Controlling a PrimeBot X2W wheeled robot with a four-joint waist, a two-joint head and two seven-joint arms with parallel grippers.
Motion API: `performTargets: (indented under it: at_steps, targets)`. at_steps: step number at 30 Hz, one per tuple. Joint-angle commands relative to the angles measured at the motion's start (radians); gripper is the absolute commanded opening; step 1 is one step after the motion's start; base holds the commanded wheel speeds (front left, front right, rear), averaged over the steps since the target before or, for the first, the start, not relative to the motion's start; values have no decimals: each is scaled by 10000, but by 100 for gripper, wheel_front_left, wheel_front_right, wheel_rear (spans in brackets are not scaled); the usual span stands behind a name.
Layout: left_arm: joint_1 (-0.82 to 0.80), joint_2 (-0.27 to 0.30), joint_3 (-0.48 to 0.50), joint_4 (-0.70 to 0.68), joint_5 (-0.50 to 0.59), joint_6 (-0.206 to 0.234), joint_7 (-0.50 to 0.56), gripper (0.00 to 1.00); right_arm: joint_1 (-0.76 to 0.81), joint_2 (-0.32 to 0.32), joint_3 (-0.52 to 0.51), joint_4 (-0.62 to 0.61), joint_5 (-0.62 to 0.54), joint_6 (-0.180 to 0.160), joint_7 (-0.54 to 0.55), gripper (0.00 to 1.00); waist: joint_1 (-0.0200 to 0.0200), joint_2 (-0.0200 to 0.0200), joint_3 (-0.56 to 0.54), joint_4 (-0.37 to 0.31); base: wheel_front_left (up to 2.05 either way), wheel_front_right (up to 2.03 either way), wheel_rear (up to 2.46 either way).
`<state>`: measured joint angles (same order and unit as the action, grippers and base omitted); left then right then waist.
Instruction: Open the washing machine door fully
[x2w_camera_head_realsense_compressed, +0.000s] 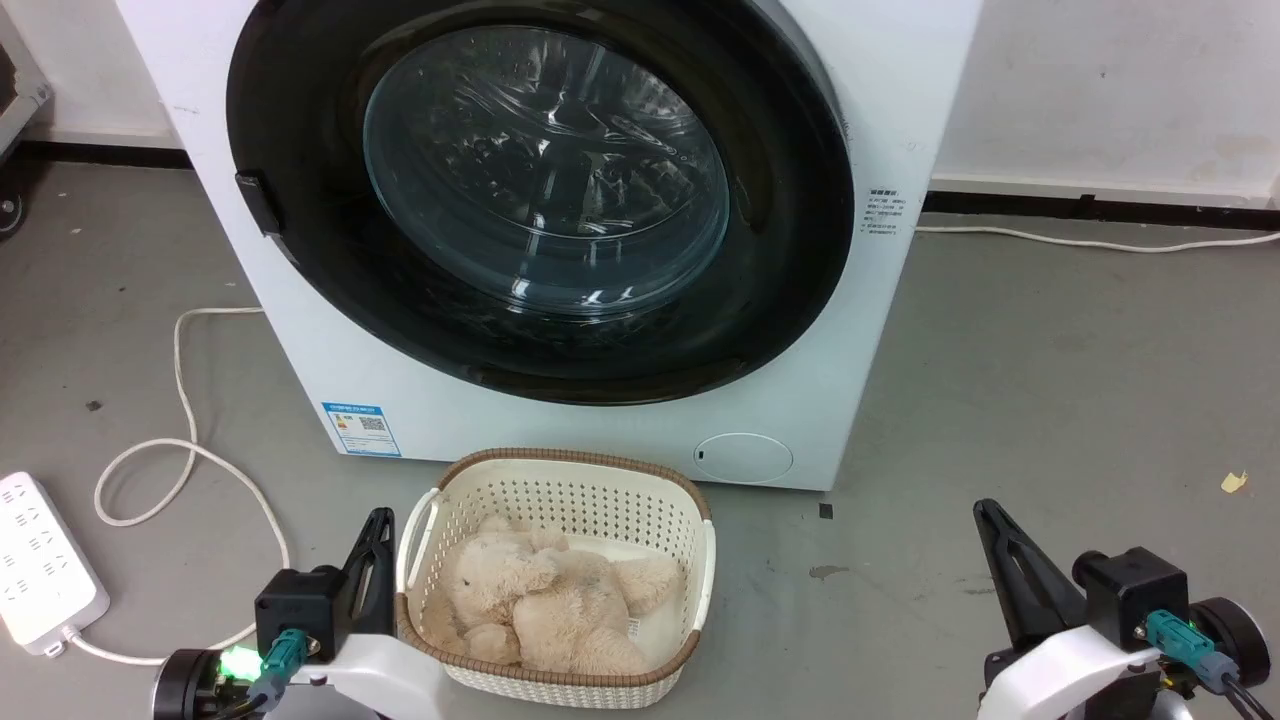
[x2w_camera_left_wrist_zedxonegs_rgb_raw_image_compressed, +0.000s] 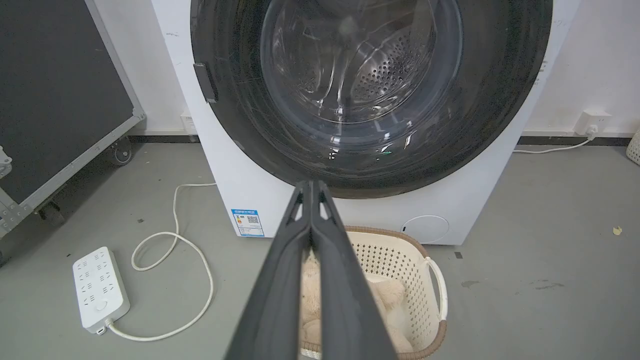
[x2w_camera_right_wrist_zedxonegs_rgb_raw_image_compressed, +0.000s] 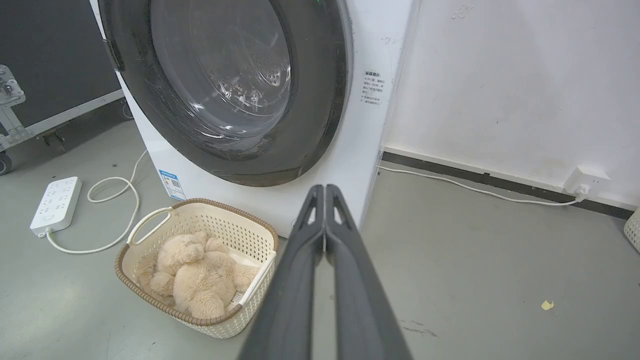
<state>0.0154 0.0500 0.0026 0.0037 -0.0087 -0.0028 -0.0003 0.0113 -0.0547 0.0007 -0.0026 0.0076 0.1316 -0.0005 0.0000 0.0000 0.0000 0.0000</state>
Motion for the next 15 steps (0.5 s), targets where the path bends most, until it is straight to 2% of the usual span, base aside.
performTargets:
  at_steps: [1,15]
  targets:
    - [-154,3,-26,-37,87,28,3,0,-113,45,-7,26,-76,-9,5,0,0,0,0,0,0,0,0]
    - [-154,3,-26,-37,87,28,3,0,-113,45,-7,26,-76,-9,5,0,0,0,0,0,0,0,0]
